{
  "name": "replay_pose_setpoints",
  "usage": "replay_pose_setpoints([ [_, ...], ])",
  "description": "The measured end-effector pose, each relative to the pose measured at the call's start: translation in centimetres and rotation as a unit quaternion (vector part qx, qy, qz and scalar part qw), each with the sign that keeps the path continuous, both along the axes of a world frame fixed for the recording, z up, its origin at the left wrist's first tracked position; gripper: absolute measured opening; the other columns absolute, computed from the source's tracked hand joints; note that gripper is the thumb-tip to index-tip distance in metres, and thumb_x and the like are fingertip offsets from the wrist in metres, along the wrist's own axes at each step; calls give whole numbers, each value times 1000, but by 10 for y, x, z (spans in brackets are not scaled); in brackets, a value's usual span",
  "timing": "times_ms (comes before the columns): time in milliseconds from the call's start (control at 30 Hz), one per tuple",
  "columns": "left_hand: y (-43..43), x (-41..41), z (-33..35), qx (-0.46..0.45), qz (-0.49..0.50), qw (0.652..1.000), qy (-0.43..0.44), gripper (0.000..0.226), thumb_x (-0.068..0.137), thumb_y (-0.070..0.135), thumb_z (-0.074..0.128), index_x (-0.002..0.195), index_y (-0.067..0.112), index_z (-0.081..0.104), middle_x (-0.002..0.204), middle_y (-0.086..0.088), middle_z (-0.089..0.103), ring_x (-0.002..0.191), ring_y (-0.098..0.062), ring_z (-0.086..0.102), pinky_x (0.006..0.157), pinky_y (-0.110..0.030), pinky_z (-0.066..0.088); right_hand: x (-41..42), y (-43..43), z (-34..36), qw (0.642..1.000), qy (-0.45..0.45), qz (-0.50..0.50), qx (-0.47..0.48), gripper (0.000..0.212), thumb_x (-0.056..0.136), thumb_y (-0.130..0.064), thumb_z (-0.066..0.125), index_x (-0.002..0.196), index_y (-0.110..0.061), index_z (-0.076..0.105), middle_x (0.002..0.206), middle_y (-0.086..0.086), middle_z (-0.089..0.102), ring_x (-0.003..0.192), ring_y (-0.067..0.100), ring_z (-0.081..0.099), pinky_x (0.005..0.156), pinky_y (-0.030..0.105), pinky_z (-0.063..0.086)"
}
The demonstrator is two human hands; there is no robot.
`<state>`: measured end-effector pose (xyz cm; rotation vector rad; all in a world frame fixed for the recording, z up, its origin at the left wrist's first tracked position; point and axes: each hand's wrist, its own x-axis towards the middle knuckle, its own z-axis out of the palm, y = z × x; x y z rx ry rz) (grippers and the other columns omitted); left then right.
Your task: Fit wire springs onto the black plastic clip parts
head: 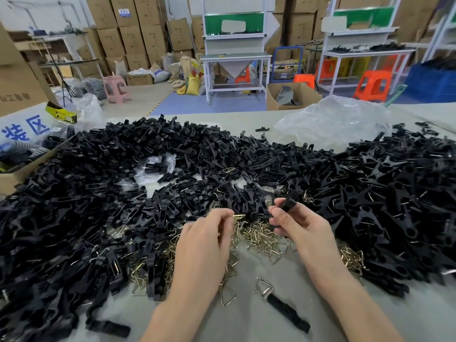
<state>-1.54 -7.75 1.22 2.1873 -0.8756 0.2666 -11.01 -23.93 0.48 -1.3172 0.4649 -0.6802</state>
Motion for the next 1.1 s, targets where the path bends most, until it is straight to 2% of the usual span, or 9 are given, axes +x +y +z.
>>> replay_pose_setpoints([
  [100, 1, -1, 2, -29, -9, 998, 56, 24, 94, 59, 34, 100, 45, 53, 88, 21, 63, 87, -4, 59, 84, -37, 51, -2, 0, -1, 1000, 7, 11, -18, 34, 77, -36, 76, 108, -23, 76, 99, 0, 78, 91, 13, 74, 76, 16, 56],
  [200, -1, -1, 2, -29, -20, 998, 52, 15, 96, 48, 44, 100, 41, 56, 98, 27, 58, 99, 3, 54, 91, -36, 49, -3, 2, 0, 999, 23, 21, -32, 35, 76, -41, 76, 108, -27, 76, 101, -2, 78, 93, 15, 74, 79, 24, 60],
  [300, -1, 0, 0, -27, -22, 999, 36, 24, 98, 45, 43, 105, 36, 64, 101, 26, 57, 101, 4, 51, 93, -36, 47, -2, 4, 1, 998, 40, 32, -48, 32, 73, -48, 75, 103, -37, 76, 102, -4, 78, 90, 13, 72, 80, 33, 58],
  [467, -1, -2, 2, -42, -23, 998, 43, 41, 98, 50, 36, 117, 32, 67, 105, 26, 61, 104, 1, 56, 97, -37, 48, -2, 7, 4, 998, 17, 52, -42, 26, 74, -36, 76, 99, -30, 78, 102, -3, 78, 91, 8, 72, 77, 18, 56],
  [533, -1, -2, 2, -63, -21, 996, 58, 40, 98, 51, 36, 116, 34, 67, 105, 27, 63, 102, 1, 59, 94, -37, 50, -2, 8, 5, 997, 18, 68, -39, 26, 75, -32, 76, 100, -28, 78, 103, -2, 78, 92, 9, 73, 76, 17, 55],
  [700, -1, -3, 4, -131, -31, 983, 122, 20, 95, 55, 44, 100, 49, 62, 90, 26, 69, 68, 0, 61, 63, -19, 46, -3, 12, 8, 991, 25, 128, -29, 29, 75, -31, 78, 102, -21, 79, 107, 0, 77, 90, 12, 73, 77, 20, 56],
  [800, -4, -5, 3, -167, -55, 969, 174, 14, 97, 44, 54, 99, 41, 68, 87, 20, 72, 77, -7, 65, 67, -22, 49, -4, 15, 10, 988, 14, 153, -8, 32, 73, -36, 79, 104, -28, 79, 111, 1, 77, 91, 12, 74, 77, 20, 55],
  [967, -7, -7, 0, -151, -84, 969, 177, 11, 97, 29, 63, 93, 39, 67, 90, 22, 71, 86, -2, 65, 71, -8, 44, -3, 14, 10, 988, -11, 149, 29, 28, 78, -29, 80, 106, -27, 79, 110, 6, 77, 93, 17, 74, 79, 21, 57],
  [1100, -8, -8, -3, -106, -97, 980, 135, 17, 96, 23, 65, 92, 40, 63, 93, 24, 68, 87, -2, 64, 72, -8, 44, -1, 11, 8, 981, -45, 155, 104, 57, 60, -43, 96, 108, -19, 79, 112, 15, 76, 100, 22, 74, 85, 23, 57],
])
